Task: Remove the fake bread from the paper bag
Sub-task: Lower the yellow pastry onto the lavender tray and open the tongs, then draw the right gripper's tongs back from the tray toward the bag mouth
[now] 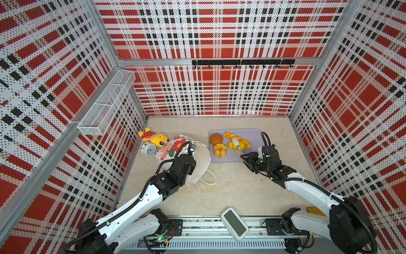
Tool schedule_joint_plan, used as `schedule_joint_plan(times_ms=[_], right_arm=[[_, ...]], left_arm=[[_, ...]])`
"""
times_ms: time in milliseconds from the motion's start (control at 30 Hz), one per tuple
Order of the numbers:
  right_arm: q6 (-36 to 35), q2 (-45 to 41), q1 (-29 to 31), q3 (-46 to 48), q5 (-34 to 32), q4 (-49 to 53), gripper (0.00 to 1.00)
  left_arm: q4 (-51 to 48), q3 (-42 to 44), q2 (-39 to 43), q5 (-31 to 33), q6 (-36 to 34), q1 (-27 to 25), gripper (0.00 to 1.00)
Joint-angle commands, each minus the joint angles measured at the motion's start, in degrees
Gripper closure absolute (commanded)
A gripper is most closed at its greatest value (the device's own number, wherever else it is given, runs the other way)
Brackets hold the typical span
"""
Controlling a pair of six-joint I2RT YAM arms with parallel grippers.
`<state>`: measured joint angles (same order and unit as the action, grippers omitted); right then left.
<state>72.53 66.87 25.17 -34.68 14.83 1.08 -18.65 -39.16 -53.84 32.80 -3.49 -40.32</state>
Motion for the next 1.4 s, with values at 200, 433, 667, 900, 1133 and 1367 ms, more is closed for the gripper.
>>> schedule_joint_plan(times_ms=[200, 433, 667, 900, 1133, 1367], right_arm=[[-6.7, -9.8, 0.3, 0.4, 0.5, 6.8, 0.63], [-17.2, -15.1, 1.6, -2.2, 7.9, 13.7, 0.72], [-22.5, -15.8, 10.6, -4.6, 11.7, 14.8, 0.73], [-17.7, -12.1, 22.6, -5.4, 7.4, 6.8, 0.73], [-13.2, -1.6, 28.7, -3.5, -1.4, -8.4, 0.69], [-6.3, 10.9, 30.9, -2.6, -10.8, -25.8, 0.68]], left_arm=[[1.0, 0.2, 0.4, 0.1, 0.7, -0.6, 1.0], [1.1, 0.7, 0.6, -1.1, -0.5, -1.3, 1.0], [0.8, 2.3, 1.9, -1.3, -1.9, -3.2, 1.0], [1.1, 3.9, 3.8, -2.4, -3.6, -6.1, 1.0], [2.8, 5.7, 6.8, -4.7, -4.3, -7.6, 1.0], [3.8, 6.6, 7.6, -4.3, -4.2, -7.8, 1.0]])
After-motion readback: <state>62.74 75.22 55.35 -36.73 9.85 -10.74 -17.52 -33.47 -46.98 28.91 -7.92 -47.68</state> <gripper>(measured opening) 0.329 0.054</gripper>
